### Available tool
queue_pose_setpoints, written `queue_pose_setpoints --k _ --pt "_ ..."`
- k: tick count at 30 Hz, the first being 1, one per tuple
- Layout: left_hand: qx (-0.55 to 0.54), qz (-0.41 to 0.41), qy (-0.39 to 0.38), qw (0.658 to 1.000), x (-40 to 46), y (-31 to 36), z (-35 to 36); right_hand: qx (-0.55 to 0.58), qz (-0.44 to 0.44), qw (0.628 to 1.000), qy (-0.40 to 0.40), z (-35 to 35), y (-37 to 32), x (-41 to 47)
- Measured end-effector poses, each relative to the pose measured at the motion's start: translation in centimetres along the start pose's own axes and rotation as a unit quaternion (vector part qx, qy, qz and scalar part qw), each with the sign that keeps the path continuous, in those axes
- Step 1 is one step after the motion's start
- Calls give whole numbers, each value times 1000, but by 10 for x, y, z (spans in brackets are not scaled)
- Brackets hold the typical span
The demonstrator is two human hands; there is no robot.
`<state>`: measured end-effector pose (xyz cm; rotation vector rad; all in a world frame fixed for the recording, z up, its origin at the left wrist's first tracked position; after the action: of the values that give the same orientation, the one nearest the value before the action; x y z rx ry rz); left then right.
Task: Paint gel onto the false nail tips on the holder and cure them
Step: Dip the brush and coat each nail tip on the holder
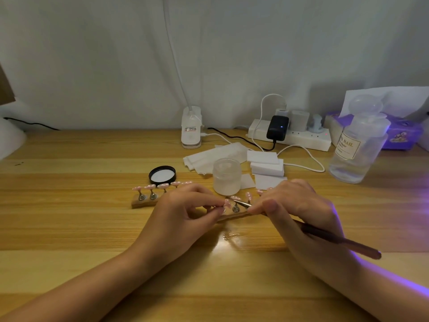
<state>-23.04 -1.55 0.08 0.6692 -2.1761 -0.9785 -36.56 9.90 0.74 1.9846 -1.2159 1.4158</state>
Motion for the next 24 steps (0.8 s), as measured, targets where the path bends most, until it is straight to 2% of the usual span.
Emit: queue_pose_setpoints --k 3,7,12,16,20,24 --pt "-9 -14 -6 1000 0 -2 0 11 3 1000 -15 0 0 -3" --pt "-18 -30 -10 999 1 -3 0 18 13 1000 10 -2 1 -2" --pt "-17 -26 -5 999 0 -3 -1 22 20 999 -12 1 3 -2" --pt "-8 -22 -9 1000 0 -3 -1 32 30 999 19 -1 3 -1" --pt "-5 -28 -6 1000 0 -4 -1 29 24 999 -5 3 4 0" --pt "-9 -28 -14 999 0 -3 -1 34 40 999 15 0 4 -2"
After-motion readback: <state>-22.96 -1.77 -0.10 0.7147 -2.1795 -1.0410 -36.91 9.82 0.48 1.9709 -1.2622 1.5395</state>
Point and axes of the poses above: each hand's wrist, its own x-axis towards the middle knuckle, its own z-axis out of the palm, y = z × x, the point moved 4 cm from there along x, towards the middle knuckle, and after that the axes turned 14 degrees about -z, right-handed, at the moved point
